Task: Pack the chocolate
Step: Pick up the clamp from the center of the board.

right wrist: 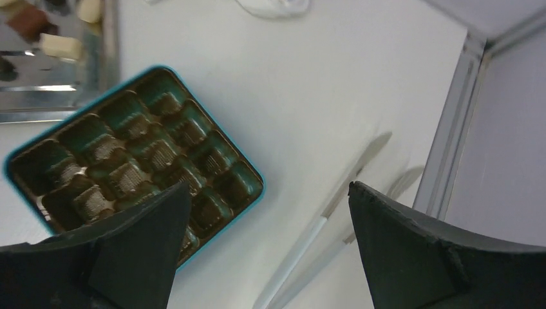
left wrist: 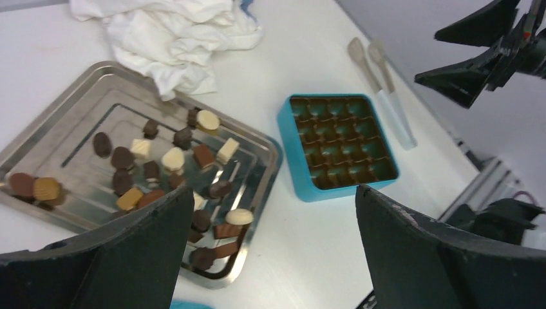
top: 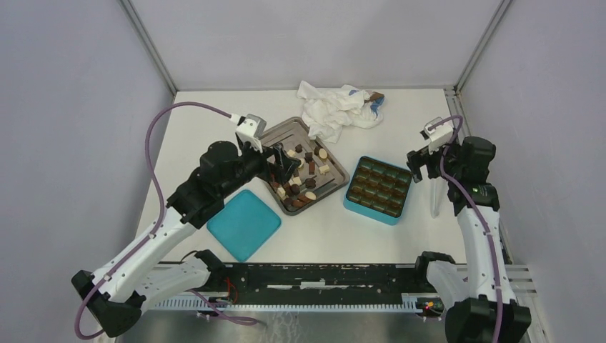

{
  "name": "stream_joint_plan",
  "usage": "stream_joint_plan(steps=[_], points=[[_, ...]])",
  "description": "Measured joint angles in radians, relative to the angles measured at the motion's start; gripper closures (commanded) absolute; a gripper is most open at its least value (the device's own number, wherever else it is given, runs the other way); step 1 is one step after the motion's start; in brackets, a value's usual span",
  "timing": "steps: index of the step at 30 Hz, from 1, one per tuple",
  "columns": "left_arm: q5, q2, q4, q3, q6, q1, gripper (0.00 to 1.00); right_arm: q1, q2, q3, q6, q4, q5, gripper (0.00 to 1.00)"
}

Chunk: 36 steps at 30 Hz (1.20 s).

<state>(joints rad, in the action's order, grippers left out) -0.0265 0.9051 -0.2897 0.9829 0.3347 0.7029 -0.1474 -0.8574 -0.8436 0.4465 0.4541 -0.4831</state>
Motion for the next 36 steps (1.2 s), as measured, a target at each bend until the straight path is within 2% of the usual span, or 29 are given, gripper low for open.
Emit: stream_joint_plan(steps=[6,11,16,28,33,36], points=[[0.087,0.002,-0.027,-0.077,-0.103,0.0,0.0,-0.136,-0.138,0.108,-0.09,-0.064,0.148,0.15],[0.138,-0.001,-0.08,-0.112,-0.136,0.0,0.0,-0.261,-0.253,0.108,-0.174,-0.127,0.156,0.3],[0.162,-0.035,-0.082,-0.122,-0.158,-0.001,0.0,-0.339,-0.33,0.109,-0.218,-0.192,0.182,0.39],[0.173,-0.063,-0.074,-0.145,-0.164,-0.021,0.0,-0.361,-0.529,0.117,-0.259,-0.32,0.249,0.44],[0.153,-0.053,-0.06,-0.167,-0.181,-0.025,0.0,-0.361,-0.598,0.114,-0.267,-0.346,0.258,0.53],[0.133,-0.035,-0.045,-0.174,-0.182,-0.025,0.02,-0.361,-0.644,0.106,-0.275,-0.357,0.257,0.54]])
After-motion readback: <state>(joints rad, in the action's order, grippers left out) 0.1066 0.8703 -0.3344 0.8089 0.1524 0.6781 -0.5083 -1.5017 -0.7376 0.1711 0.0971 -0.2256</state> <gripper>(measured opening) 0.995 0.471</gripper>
